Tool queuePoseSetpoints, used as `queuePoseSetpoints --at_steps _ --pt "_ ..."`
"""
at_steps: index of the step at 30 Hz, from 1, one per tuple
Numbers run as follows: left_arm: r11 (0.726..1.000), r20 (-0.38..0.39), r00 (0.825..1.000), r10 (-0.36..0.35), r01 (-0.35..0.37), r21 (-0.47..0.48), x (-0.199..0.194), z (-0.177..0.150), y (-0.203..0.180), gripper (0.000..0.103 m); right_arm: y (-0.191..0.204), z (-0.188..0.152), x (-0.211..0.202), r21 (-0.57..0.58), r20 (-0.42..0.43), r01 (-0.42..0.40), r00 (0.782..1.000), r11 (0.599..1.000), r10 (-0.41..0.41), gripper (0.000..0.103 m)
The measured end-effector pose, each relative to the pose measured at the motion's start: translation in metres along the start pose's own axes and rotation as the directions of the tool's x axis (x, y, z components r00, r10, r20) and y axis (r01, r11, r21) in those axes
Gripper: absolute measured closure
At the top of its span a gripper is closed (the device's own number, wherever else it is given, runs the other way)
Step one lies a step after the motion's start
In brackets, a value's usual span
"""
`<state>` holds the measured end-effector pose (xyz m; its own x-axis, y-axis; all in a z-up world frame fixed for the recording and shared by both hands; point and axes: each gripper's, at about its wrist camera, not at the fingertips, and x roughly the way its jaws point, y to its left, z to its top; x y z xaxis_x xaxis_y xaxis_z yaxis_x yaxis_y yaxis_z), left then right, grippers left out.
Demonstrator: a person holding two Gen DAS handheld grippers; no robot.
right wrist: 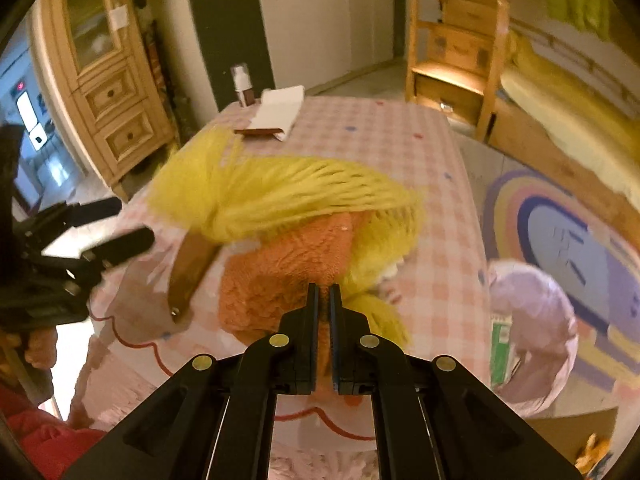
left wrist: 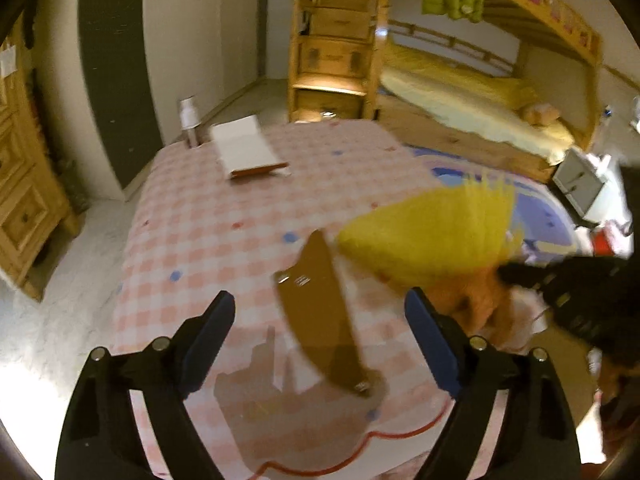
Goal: Collect trash
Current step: 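Grasp the yellow foam net with the left gripper while the right holds the orange glove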
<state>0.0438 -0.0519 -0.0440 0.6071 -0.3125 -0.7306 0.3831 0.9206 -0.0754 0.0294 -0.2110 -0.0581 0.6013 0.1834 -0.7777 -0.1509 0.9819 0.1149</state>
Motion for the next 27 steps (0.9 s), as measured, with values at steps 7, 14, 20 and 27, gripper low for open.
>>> queuePoseSetpoints --at_steps 7,14,20,27 --pt "0.998 0.059 0.998 0.017 -0.021 0.067 -0.003 0.042 -0.026 0.021 -0.022 -0.016 0.005 0.054 -0.012 0.000 1.000 0.999 0.001 0.098" --pt "0.958 -0.062 0.992 0.109 -0.088 0.273 0.074 0.052 -0.063 0.038 -0.040 -0.027 -0.006 0.097 0.009 0.006 1.000 0.995 -0.007 0.098" --pt "0.914 -0.130 0.983 0.127 -0.064 0.402 0.117 0.044 -0.081 0.046 -0.056 -0.031 -0.018 0.132 0.026 0.017 0.999 0.991 -0.021 0.098" --pt "0.942 -0.170 0.985 0.003 0.054 0.332 0.133 0.063 -0.079 0.045 -0.069 -0.037 -0.010 0.162 0.003 0.012 1.000 0.987 -0.013 0.098"
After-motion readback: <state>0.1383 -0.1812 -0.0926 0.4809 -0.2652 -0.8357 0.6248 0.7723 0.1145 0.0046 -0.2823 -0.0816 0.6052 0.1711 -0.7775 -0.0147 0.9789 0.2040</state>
